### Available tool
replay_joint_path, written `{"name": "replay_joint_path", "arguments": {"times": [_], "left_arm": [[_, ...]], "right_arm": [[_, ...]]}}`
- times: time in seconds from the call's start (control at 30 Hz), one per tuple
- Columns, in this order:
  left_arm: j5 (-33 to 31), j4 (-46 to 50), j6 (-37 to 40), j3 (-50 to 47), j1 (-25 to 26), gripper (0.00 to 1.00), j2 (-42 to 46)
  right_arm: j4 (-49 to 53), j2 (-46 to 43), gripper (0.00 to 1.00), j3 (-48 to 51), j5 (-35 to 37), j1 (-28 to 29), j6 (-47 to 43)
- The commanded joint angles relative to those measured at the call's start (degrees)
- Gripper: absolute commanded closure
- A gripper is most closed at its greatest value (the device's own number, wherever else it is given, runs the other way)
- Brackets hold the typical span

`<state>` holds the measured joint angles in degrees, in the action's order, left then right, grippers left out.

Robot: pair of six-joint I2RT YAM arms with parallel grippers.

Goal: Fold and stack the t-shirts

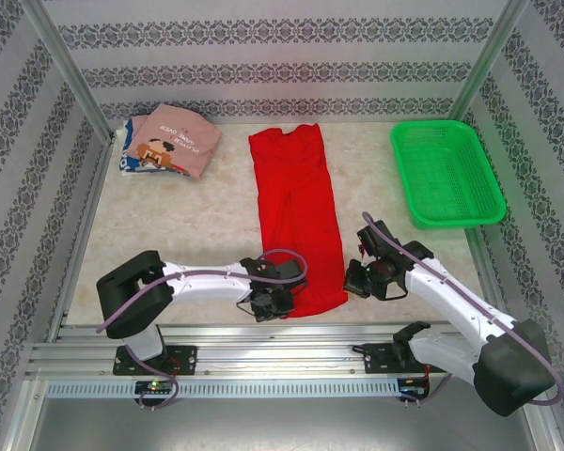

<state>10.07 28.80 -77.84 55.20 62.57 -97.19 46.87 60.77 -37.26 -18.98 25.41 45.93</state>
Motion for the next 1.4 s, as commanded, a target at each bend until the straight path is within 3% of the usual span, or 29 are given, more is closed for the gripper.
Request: {"name": "replay_joint_path", "arguments": {"times": [0.0,0.2,0.37,0.53,0.9,1.17,1.37], "left_arm": [[-1.10,0.63,2.50,1.89,0.06,0.93,-1.00],[-2.06,5.09,4.57,4.23,-0.25,0.99,2.15],[-5.16,8.00,2.16,0.25,-0.50,1.00,12.38],[-7.95,11.95,4.37,2.89,-3.79,1.00,17.53],[-4.77,11.90,14.42,11.05,-16.61,1.00,17.13],[-0.83,11.27,21.98,17.10,-25.44,1.00,12.42],[1.70,10.54,25.96,21.83,-29.39,1.00,7.36]], "right_arm": [[-0.09,-0.79,1.00,0.87,-1.06,0.51,-0.58],[1.31,-1.80,1.00,-0.24,-0.13,-0.01,-0.82],[2.88,-2.80,1.00,-1.65,-0.09,-1.97,-1.46],[2.44,-0.95,1.00,-5.08,-0.47,-2.86,-2.04],[1.87,10.30,1.00,-20.03,-0.51,-6.26,-6.13],[1.71,20.92,1.00,-31.58,-0.01,-8.86,-9.42],[1.64,29.48,1.00,-39.90,-0.35,-10.04,-11.07]]}}
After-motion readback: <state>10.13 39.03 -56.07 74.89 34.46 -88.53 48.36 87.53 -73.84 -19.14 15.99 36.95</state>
